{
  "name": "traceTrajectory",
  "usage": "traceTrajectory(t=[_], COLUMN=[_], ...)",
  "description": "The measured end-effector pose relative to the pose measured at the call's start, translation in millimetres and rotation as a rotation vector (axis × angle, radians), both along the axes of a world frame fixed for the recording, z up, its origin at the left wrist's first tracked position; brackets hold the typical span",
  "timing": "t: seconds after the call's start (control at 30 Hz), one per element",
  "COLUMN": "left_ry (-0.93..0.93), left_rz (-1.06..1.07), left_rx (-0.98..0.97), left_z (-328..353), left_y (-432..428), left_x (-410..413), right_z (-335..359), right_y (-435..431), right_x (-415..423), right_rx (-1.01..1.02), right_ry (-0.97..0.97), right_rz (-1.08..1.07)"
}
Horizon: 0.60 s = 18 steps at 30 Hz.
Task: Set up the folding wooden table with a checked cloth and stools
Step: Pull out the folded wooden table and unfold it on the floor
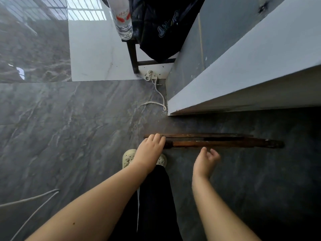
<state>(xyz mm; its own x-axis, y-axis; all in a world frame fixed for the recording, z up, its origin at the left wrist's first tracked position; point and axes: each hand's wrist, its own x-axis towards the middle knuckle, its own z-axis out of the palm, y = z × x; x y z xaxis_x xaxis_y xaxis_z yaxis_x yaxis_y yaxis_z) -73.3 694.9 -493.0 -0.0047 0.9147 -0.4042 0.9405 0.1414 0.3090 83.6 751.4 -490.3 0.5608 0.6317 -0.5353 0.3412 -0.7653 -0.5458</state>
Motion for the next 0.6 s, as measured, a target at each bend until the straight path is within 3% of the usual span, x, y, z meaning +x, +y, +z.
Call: traceTrajectory(t=[0.1, 0.17, 0.27, 0.6], left_ry=[0.021, 0.014, 0.027, 0.076], left_rz=[-0.004, -0.005, 0.002, -0.079], left_rx=[0.010, -0.014, -0.039, -0.104], left_z=[-1.1, -0.5, 2.6, 13.3], left_y=[-13.1, -19.0, -22.8, -48.2], left_x=[9.1, 13.7, 16.1, 32.4], right_z=[-1.9, 1.9, 2.6, 2.3], right_y=[12.4, 16.7, 11.8, -16.1], right_x=[-0.6, 0.4, 9.1, 35.1], right_rx=[-0.105, -0.091, -0.099, -0.127], right_ry=[0.399, 0.509, 0.559, 0.657], right_rz=[-0.322, -0.477, -0.551, -0.505])
